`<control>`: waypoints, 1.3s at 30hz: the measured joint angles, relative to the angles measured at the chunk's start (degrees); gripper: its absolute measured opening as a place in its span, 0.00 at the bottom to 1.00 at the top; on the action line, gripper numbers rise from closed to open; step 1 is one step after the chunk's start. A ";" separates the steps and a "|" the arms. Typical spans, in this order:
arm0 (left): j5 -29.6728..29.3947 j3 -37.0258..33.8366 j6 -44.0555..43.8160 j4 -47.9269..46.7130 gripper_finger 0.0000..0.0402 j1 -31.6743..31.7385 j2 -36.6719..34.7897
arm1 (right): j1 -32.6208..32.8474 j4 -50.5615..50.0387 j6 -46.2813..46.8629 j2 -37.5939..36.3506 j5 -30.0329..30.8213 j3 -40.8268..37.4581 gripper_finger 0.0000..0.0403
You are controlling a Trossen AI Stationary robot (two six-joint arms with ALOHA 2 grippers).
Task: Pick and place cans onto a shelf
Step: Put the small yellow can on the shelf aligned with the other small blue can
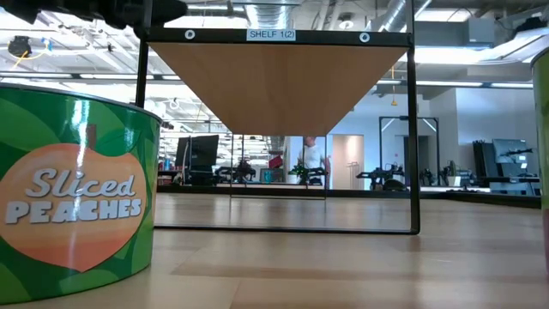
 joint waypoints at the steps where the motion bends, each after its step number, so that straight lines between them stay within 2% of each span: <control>1: 0.11 0.00 -0.30 0.12 0.00 -0.04 0.00 | 0.23 3.06 0.02 -2.56 -0.10 -3.45 0.01; 8: 2.23 0.51 -1.90 -0.27 0.00 -0.04 0.07 | -2.47 21.40 -2.11 -17.63 0.11 -24.31 0.01; 13: 3.60 3.06 -2.58 -0.58 0.00 -0.08 3.28 | -6.98 35.51 -5.38 -26.53 0.02 -36.39 0.02; 18: 3.51 5.20 -1.47 -0.49 0.00 -0.04 8.63 | -11.66 38.74 -2.02 -35.11 -0.06 -44.47 0.05; 22: 3.05 8.31 -1.36 -0.92 0.00 -0.06 11.99 | -15.57 38.78 5.30 -38.69 1.64 -47.86 0.06; 24: 3.02 10.62 -1.26 -2.95 0.00 -0.06 12.82 | -17.11 36.58 5.54 -39.41 1.63 -48.41 0.07; 28: 4.16 15.79 -0.71 -11.71 0.03 -0.07 14.60 | -19.73 33.75 5.90 -40.00 1.58 -48.49 0.06; 32: 6.75 21.19 -0.30 -21.05 0.09 -1.66 18.28 | -21.04 33.42 6.47 -39.98 1.51 -48.49 0.03; 39: 0.52 28.14 5.43 -31.10 0.21 -6.11 25.59 | -20.88 33.49 6.52 -39.94 1.38 -48.49 0.05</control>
